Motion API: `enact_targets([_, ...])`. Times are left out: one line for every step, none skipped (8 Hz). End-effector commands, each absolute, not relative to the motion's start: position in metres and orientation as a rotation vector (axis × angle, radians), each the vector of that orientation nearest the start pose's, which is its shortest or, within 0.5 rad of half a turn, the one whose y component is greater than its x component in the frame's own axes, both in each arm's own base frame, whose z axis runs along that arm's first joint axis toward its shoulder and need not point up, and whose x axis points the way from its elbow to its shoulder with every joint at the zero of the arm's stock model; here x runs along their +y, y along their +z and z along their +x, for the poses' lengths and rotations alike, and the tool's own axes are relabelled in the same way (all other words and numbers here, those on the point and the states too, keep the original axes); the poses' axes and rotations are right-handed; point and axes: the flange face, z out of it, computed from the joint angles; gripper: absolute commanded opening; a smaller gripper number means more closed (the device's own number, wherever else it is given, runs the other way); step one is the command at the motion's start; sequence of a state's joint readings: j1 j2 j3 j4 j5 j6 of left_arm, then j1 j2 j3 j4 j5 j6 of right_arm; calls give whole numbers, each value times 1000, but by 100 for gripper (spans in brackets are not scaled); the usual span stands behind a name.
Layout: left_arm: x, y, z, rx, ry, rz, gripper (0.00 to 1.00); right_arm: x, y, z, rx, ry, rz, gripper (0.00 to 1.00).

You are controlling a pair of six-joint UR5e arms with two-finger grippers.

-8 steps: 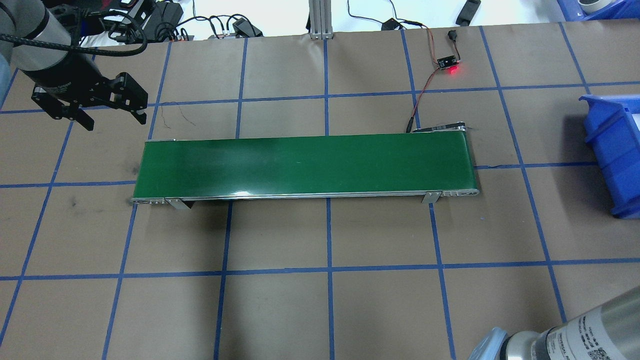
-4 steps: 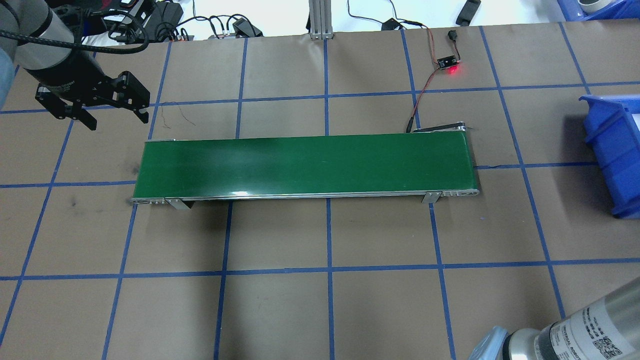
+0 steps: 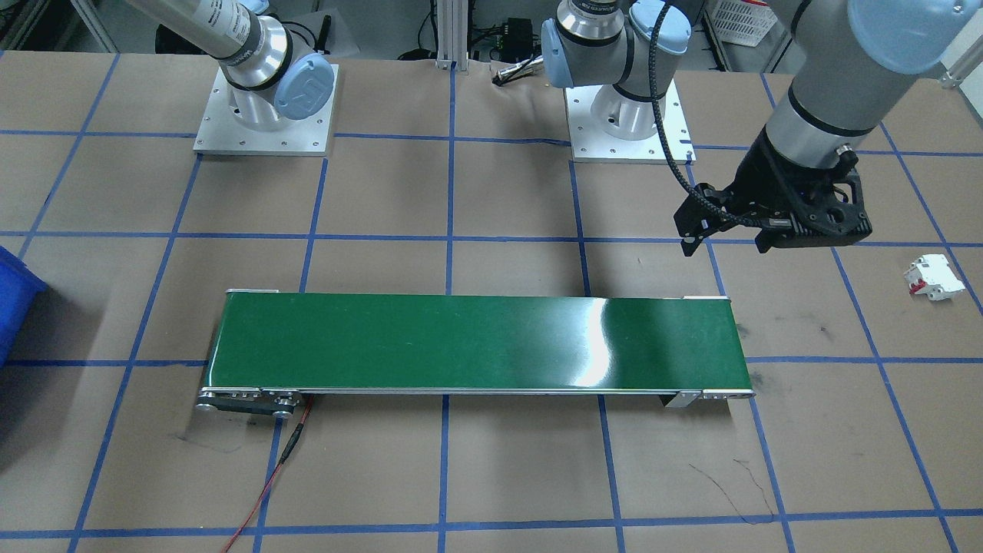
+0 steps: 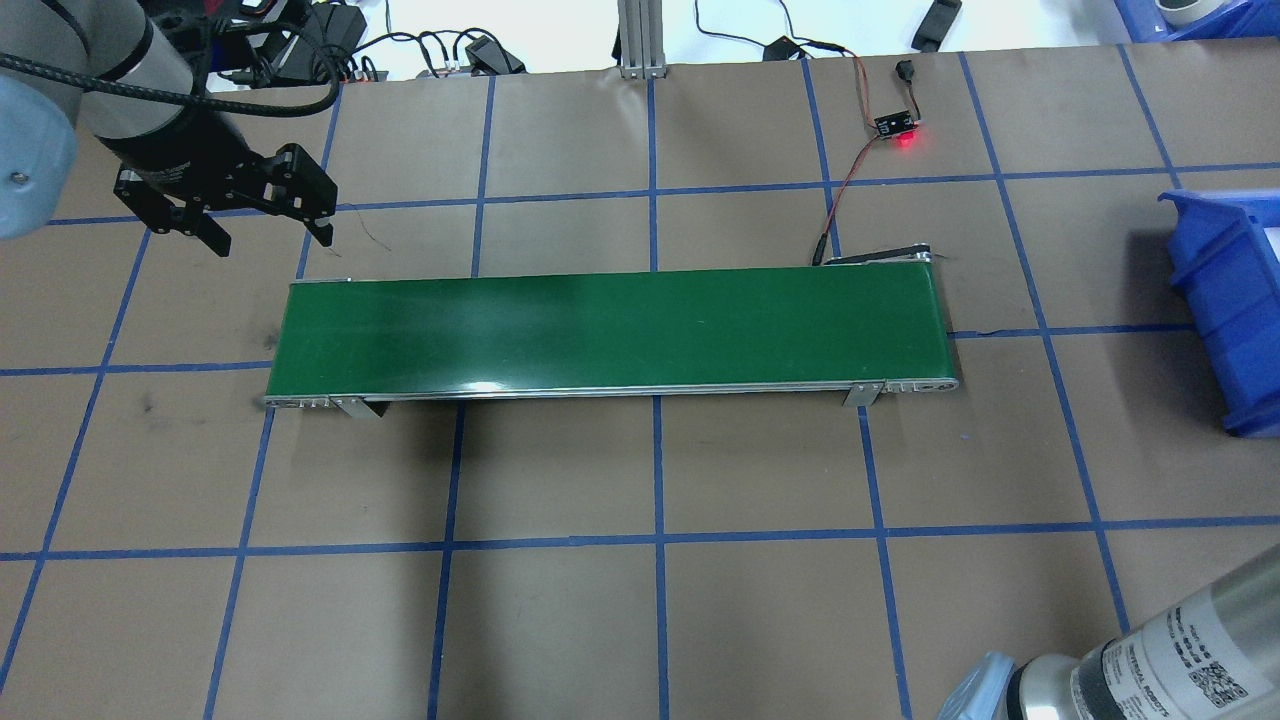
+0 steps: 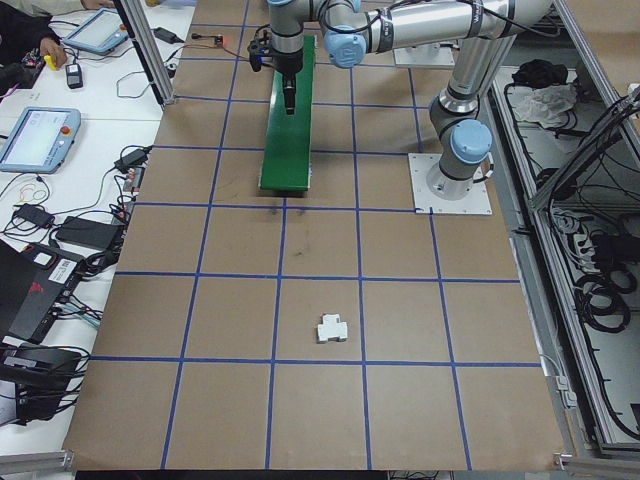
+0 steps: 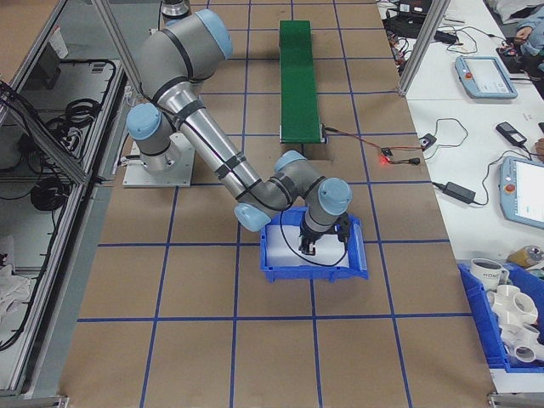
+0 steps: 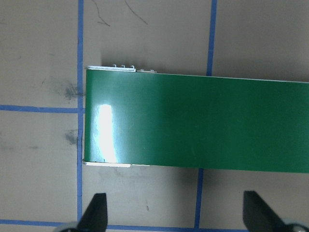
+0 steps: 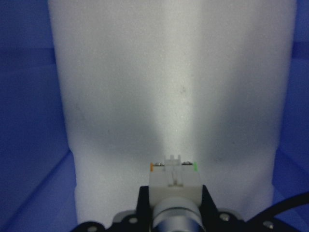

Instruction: Move button from left to right

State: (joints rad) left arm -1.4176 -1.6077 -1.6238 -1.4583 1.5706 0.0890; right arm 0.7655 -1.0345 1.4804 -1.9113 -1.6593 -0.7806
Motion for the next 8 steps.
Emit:
enact_targets([-526, 449, -92, 3136, -65, 16, 100, -548, 230, -391, 3116, 230, 18, 0])
enact_targets([-525, 449, -94, 3136, -60, 19, 100, -548, 230, -391, 3127, 216, 14, 0])
enact_targets([-525, 450, -94, 3136, -64, 19, 100, -549, 230, -392, 3131, 197, 13, 4])
enact_targets([-525, 450, -94, 3134, -64, 22, 100, -550, 232, -392, 3138, 179, 19, 9])
enact_targets([-524, 452, -93, 3127, -68, 21, 100, -546, 223, -387, 3123, 196, 18, 13])
enact_targets([-524, 452, -93, 3126, -68, 21, 100, -543, 217, -385, 3113, 209, 12, 16])
enact_targets([-524, 452, -93, 3123, -67, 21, 100, -543, 217, -384, 3110, 207, 17, 40])
enact_targets([-524, 452, -93, 3123, -67, 21, 100, -543, 217, -384, 3109, 202, 15, 46])
